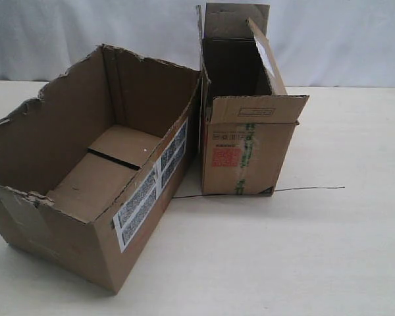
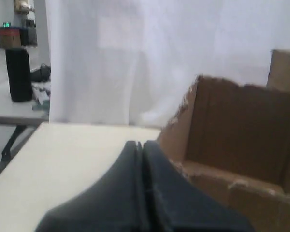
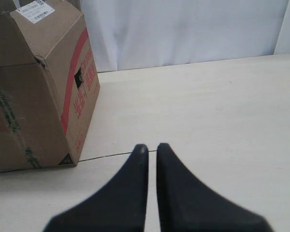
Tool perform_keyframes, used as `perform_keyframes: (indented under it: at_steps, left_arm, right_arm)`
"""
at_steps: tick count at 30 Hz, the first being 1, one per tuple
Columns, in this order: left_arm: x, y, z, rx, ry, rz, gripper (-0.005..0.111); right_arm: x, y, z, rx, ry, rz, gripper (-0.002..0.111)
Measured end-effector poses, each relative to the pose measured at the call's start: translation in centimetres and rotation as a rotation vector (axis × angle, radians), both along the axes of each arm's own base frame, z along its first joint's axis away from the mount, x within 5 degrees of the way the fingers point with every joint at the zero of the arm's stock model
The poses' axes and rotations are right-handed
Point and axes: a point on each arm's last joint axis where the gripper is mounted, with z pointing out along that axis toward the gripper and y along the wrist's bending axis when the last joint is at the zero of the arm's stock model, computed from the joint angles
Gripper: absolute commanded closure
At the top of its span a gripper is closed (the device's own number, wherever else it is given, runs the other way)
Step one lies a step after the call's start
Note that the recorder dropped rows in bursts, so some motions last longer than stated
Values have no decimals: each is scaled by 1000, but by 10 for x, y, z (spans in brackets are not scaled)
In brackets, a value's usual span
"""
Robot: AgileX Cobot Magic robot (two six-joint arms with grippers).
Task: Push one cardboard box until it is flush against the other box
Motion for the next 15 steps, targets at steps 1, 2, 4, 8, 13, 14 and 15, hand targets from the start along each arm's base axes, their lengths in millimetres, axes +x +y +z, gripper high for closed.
perform_keyframes:
  at_steps: [1,2,4,8,13,14,15]
  left_arm:
    - [0,0,4,-2,-44,2,107]
    - [-1,0,11,-5,-116,4,107]
    - [-4,1,27,-18,-296,12,107]
    - [-9,4,53,-129,-381,25,107]
    - [11,-4,108,-32,-51,-39,107]
    - [19,-6,123,-2,24,-55,107]
    - [28,-8,134,42,140,-74,107]
  right_arm:
    - [0,0,0,0,0,0,103]
    - [0,0,0,0,0,0,103]
    - [0,0,0,0,0,0,103]
    - [0,0,0,0,0,0,103]
    - [0,0,0,0,0,0,103]
    - [0,0,0,0,0,0,103]
    - [0,0,0,0,0,0,103]
